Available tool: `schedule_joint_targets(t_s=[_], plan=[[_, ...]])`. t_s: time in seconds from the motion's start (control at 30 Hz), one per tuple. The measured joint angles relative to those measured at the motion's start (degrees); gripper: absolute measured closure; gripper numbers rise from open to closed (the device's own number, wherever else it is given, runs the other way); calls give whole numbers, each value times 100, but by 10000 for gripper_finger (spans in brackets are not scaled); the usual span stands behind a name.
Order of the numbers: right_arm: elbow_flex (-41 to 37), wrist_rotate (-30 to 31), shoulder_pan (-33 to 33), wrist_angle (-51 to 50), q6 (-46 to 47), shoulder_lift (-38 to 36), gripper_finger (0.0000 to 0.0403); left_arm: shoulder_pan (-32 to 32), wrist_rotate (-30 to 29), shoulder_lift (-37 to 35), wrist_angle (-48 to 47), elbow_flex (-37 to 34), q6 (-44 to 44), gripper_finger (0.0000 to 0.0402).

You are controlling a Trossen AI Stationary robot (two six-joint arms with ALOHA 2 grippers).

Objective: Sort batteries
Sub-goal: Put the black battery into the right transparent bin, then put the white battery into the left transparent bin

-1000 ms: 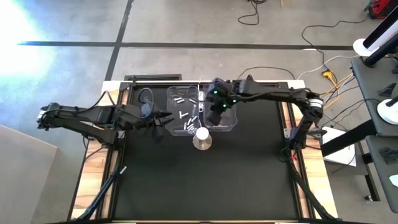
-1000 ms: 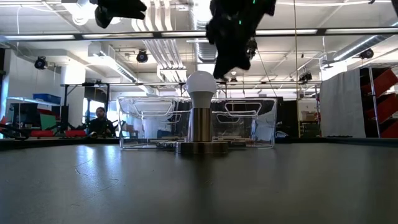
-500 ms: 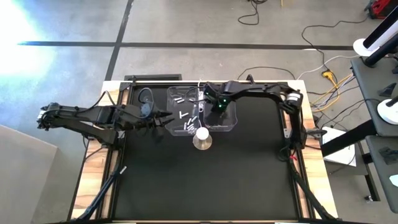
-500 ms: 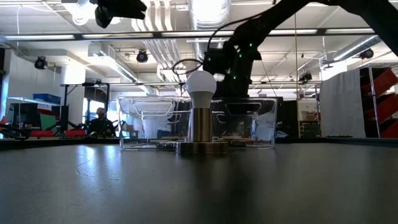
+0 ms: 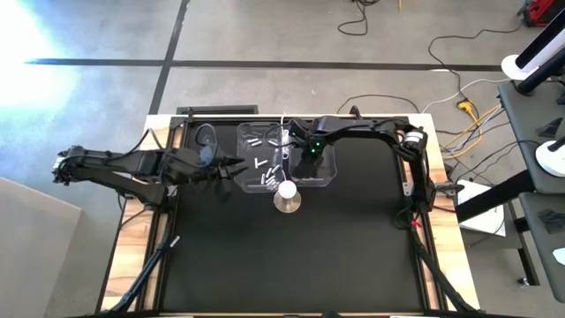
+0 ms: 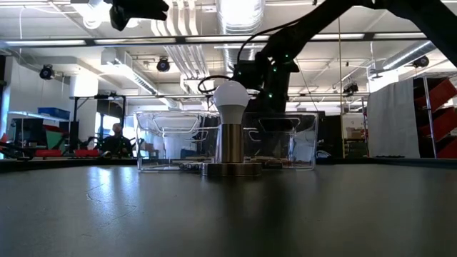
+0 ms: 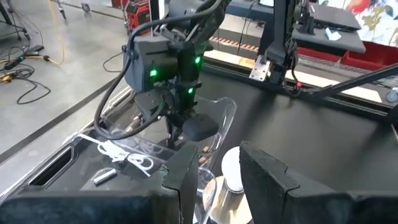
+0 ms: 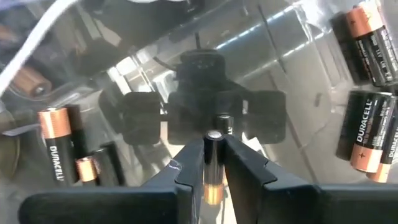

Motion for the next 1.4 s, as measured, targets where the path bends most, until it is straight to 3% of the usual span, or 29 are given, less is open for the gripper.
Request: schedule_joint_targets(t_s=[0.37, 0.53, 0.67, 0.8, 0.97, 1.27, 1.4], plan=[[-14, -7, -23, 107, -58, 200, 367, -93, 203, -17, -501, 908, 292, 303], [43, 393, -23, -60, -1, 58, 364, -339, 401, -12, -1750, 1405, 32, 303], [143, 466, -21, -100, 3, -379, 344, -489, 697, -6, -3010, 1473, -1021, 303], [187, 464, 2, -85, 90, -911, 315, -629, 1274, 11, -3914, 1076, -2665, 291], [189, 495, 6, 157, 350, -1599, 281, -816, 2105, 187, -4259, 177, -4341, 261], [189, 567, 6, 669, 282, -2415, 247, -878, 4306, 992, -4073, -1333, -4615, 247], [189, 619, 6, 596, 310, -2548, 241, -910, 4603, 1314, -4030, -1562, -4337, 247]])
